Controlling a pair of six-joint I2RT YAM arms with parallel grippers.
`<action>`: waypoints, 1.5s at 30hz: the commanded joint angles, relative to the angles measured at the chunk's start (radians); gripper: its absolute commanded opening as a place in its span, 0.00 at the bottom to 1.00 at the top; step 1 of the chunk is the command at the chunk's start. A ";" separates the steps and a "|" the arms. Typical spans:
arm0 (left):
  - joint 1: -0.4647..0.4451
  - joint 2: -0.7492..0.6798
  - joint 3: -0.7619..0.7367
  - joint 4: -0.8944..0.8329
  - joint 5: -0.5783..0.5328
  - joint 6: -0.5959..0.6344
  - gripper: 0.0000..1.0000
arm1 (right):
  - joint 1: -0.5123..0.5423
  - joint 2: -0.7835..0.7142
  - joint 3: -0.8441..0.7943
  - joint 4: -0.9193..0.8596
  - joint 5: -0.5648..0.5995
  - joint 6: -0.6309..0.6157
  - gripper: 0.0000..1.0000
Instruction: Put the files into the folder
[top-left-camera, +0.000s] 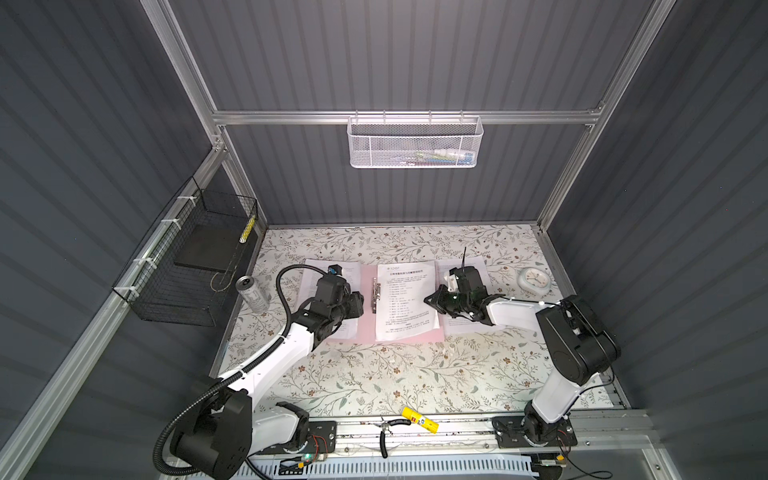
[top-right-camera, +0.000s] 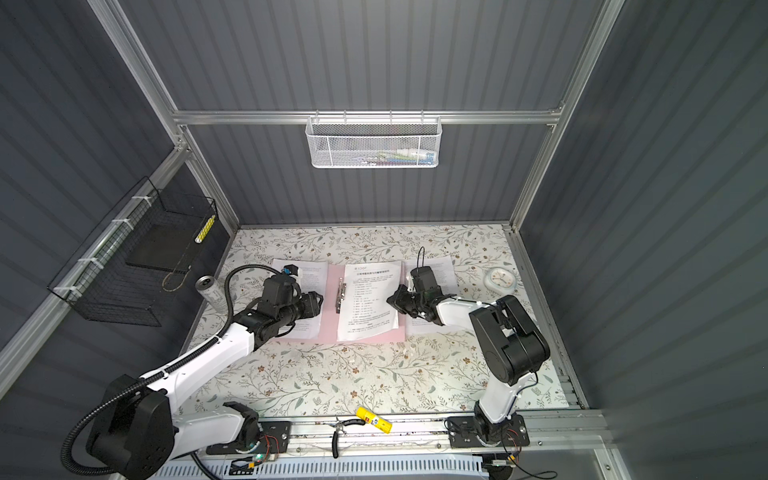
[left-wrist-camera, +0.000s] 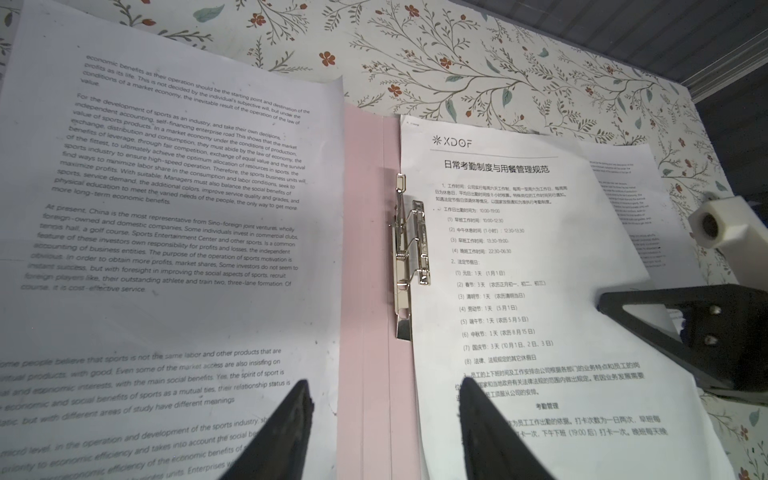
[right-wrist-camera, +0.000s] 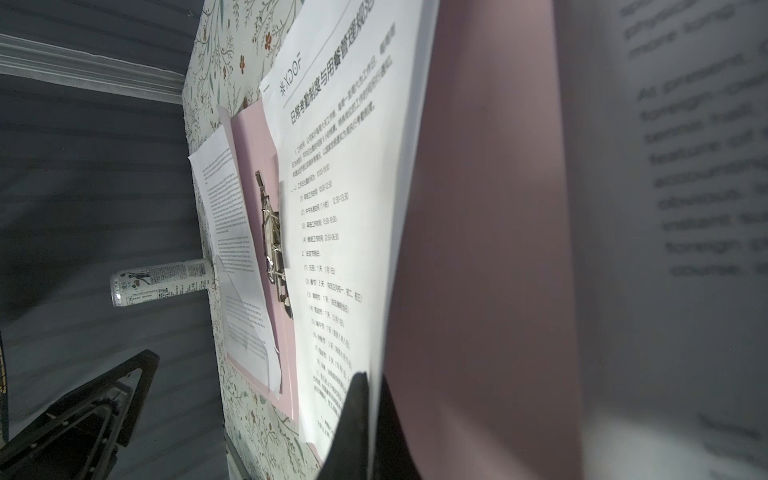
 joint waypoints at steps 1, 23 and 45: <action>0.006 0.017 -0.001 0.015 0.013 -0.011 0.58 | 0.010 -0.010 0.028 -0.021 -0.013 -0.017 0.00; 0.005 0.019 0.020 0.031 0.020 0.018 0.58 | -0.187 -0.364 0.017 -0.457 0.175 -0.274 0.44; 0.005 0.187 0.108 0.136 0.169 0.058 0.57 | -0.673 -0.050 0.216 -0.561 -0.069 -0.572 0.41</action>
